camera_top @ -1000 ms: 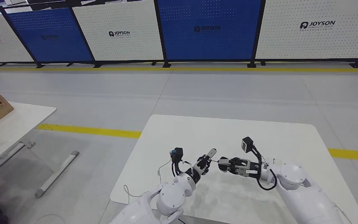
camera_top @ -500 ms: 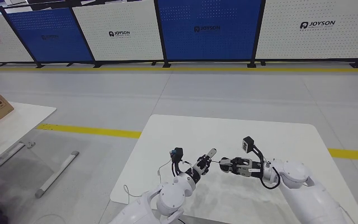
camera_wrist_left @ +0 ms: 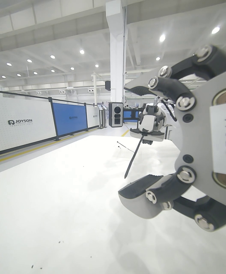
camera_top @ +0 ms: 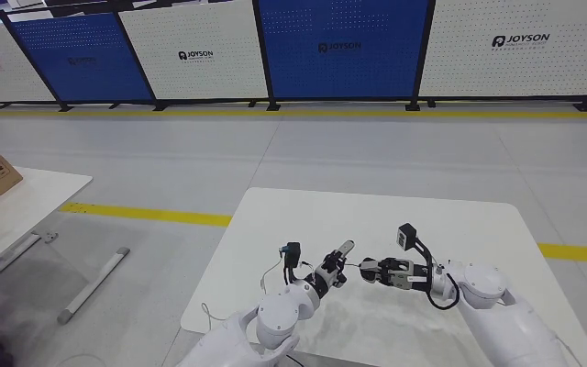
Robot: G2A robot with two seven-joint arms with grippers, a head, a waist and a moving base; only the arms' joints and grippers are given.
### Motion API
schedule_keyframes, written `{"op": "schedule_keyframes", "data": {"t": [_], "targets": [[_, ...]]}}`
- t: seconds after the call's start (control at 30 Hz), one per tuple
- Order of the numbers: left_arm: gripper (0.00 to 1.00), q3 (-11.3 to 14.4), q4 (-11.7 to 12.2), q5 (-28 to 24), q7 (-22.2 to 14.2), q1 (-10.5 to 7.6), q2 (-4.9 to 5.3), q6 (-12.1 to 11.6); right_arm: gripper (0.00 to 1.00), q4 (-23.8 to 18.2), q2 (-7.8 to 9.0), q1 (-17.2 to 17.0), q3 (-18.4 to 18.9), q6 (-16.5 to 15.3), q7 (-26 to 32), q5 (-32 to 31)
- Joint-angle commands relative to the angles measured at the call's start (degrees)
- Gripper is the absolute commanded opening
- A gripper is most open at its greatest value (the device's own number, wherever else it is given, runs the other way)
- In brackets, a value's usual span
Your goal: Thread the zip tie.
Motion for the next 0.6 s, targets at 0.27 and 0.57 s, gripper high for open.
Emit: {"op": "schedule_keyframes", "data": {"t": [0.27, 0.57], "targets": [[0.83, -0.4, -0.1, 1.6, -1.6, 1.02, -0.27, -4.0, 0.0, 0.0, 0.0, 0.0, 0.0, 0.0, 0.0, 0.0], [0.21, -1.6, 0.1, 2.4, -2.2, 1.61, -0.7, -4.7, 0.0, 0.0, 0.0, 0.0, 0.0, 0.0, 0.0, 0.0]]}}
